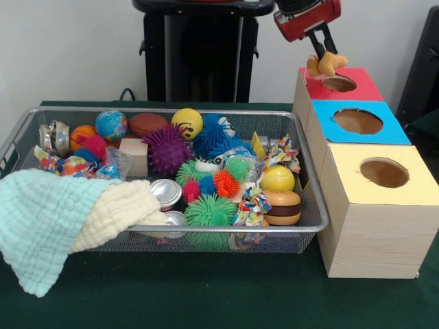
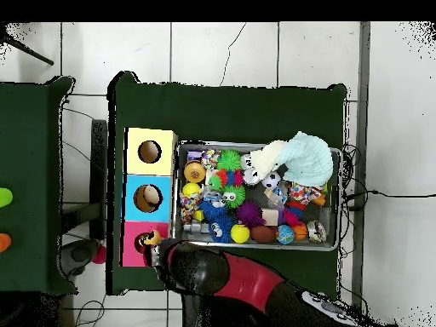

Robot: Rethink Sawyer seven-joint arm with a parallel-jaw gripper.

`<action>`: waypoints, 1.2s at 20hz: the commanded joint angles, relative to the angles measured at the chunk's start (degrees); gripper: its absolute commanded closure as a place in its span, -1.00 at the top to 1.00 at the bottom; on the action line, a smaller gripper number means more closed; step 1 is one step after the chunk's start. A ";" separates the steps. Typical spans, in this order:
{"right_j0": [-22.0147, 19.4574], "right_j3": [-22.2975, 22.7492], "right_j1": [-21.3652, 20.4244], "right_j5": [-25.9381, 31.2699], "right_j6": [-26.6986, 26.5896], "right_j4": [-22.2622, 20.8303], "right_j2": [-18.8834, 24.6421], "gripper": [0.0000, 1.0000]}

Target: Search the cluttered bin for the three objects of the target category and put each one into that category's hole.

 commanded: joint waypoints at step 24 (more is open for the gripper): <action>-2.66 0.68 7.52 -13.72 25.58 -0.99 8.20 -1.00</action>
